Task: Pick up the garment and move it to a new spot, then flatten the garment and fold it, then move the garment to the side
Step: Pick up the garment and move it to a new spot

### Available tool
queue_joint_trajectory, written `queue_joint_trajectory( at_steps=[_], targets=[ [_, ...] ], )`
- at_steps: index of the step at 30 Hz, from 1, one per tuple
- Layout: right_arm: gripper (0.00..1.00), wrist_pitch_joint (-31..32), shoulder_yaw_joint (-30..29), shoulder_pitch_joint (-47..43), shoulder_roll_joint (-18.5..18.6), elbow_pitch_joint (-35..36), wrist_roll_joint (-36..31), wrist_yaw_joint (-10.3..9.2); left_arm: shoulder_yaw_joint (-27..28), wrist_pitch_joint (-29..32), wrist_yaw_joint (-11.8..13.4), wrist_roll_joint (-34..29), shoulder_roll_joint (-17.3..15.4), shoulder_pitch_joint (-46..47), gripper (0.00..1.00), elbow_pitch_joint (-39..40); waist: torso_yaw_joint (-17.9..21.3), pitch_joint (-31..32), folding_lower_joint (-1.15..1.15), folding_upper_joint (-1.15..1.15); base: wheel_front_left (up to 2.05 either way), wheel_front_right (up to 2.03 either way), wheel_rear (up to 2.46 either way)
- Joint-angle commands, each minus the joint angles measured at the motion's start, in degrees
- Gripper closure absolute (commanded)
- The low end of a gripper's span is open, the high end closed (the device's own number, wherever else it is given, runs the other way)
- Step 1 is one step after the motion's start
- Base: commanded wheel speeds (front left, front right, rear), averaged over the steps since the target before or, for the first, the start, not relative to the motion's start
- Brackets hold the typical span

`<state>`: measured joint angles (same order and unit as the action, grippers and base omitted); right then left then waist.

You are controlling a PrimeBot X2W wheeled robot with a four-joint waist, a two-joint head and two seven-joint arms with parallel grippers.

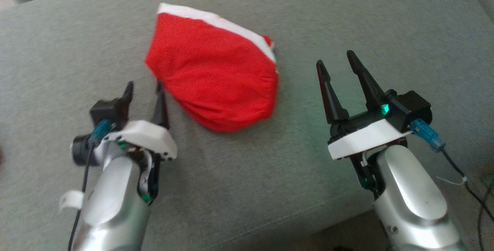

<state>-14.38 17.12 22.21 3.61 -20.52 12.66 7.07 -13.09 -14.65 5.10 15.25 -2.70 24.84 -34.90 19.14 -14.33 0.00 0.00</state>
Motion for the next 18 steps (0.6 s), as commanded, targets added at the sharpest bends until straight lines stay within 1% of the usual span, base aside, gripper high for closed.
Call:
queue_joint_trajectory(
  at_steps=[1,4,9,13,18],
  targets=[
    [0.0,-0.6,0.5,0.3,-0.7,1.7,-0.4,0.42,2.5,-0.3,0.4,-0.7,-1.0,0.7,0.0,2.6,-2.5,0.9,0.0,0.0,0.0,0.0,0.0],
    [0.0,-0.6,0.2,-0.4,-0.7,1.1,-1.0,0.42,5.3,-0.3,0.6,-2.0,-0.9,-3.3,0.0,5.8,-5.2,2.0,0.0,0.0,0.0,0.0,0.0],
    [0.0,-0.6,-0.3,-2.1,-0.7,-0.2,-2.0,0.42,8.5,-0.3,0.5,-4.3,-0.6,-9.5,0.0,10.2,-8.5,4.6,0.0,0.0,0.0,0.0,0.0],
    [0.0,-0.6,-0.6,-4.1,-0.7,-1.3,-2.6,0.42,10.1,-0.3,0.3,-6.4,-0.4,-14.9,0.0,14.4,-10.0,7.5,0.0,0.0,0.0,0.0,0.0],
    [0.0,-0.6,-2.0,-6.9,-0.7,-2.9,-3.0,0.42,10.2,-0.3,-0.1,-8.0,-0.2,-20.6,0.0,17.6,-11.0,10.6,0.0,0.0,0.0,0.0,0.0]
  ],
)
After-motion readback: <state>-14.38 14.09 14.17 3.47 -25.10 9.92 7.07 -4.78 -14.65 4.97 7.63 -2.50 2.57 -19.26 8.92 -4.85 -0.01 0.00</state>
